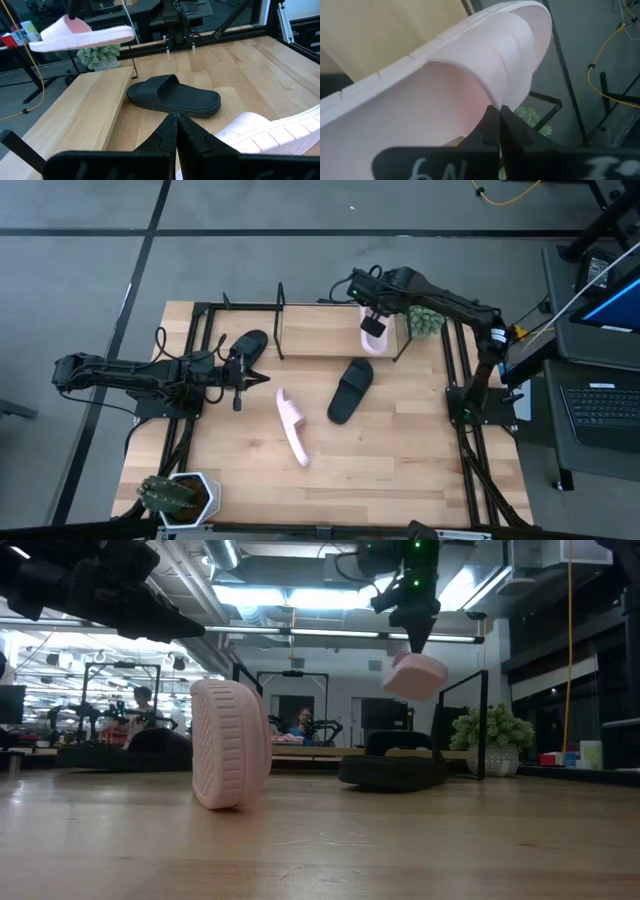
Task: Pick and place slides into the shelf
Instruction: Put the right pink slipper on the shelf
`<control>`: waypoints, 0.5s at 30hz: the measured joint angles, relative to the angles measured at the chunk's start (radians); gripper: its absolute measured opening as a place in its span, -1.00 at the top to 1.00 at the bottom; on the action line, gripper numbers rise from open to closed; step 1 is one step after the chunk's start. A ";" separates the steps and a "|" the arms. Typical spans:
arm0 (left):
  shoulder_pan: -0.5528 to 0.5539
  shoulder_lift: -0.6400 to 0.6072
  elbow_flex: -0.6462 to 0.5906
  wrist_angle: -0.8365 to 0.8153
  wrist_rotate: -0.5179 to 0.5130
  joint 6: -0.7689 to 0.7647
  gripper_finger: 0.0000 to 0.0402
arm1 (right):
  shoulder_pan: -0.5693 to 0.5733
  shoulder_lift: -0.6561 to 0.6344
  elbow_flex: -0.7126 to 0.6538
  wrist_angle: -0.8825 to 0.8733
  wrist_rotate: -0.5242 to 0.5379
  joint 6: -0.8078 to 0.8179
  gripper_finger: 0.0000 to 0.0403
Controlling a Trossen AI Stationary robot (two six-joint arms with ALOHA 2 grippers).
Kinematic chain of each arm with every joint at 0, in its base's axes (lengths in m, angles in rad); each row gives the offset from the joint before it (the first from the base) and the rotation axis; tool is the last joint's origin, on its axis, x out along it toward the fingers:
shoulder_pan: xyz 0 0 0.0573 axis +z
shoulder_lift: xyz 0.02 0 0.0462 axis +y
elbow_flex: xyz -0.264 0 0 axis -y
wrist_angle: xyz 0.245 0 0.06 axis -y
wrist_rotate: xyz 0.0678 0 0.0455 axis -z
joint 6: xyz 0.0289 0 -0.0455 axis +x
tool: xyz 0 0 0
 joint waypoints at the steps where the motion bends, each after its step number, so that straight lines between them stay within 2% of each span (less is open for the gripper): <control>1: 0.000 0.000 0.000 0.000 0.000 0.000 1.00 | 0.000 0.002 0.000 -0.009 0.000 -0.006 1.00; 15: 0.000 0.000 0.000 0.000 0.000 -0.001 1.00 | 0.000 0.006 -0.013 -0.035 0.002 -0.050 1.00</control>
